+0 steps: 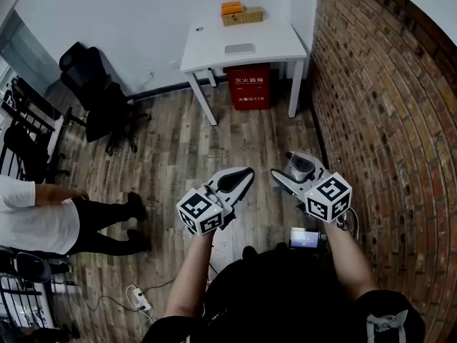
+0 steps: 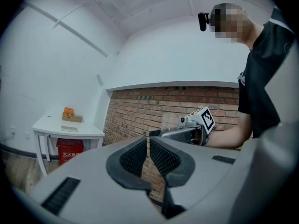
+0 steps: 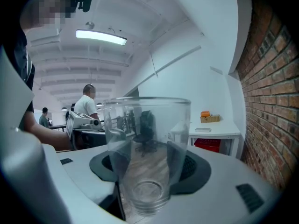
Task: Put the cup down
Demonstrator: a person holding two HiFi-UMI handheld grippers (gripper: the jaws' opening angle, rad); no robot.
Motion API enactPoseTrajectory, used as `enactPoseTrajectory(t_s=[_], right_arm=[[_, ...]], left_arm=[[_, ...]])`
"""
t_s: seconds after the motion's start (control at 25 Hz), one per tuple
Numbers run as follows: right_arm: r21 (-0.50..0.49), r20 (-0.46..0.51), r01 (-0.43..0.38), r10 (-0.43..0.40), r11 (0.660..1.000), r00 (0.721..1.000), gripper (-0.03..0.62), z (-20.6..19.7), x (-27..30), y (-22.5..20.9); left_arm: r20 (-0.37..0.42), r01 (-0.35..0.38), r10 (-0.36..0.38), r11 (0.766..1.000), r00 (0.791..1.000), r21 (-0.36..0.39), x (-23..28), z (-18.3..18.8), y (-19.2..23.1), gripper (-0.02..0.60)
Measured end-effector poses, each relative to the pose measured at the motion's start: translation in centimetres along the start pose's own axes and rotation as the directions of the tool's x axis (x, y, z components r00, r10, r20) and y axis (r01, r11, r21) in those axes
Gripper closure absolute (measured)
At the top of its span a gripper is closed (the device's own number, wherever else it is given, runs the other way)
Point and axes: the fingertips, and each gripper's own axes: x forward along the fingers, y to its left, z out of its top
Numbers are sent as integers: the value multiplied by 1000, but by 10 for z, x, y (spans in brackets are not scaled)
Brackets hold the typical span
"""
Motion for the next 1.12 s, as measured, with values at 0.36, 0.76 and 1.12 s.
enactPoseTrajectory(t_s=[0.36, 0.76, 1.12], right_arm=[[14, 1, 11, -11, 1000, 1000, 321, -2, -7, -5], [39, 6, 39, -40, 998, 999, 321, -17, -41, -52], [69, -3, 51, -51, 996, 999, 321, -30, -33, -94]], left_arm=[[-11, 3, -3, 1000, 1000, -3, 6, -1, -2, 571], [-34, 5, -5, 1000, 999, 5, 52, -9, -15, 571], [-52, 18, -19, 1000, 998, -13, 89, -19, 7, 571]])
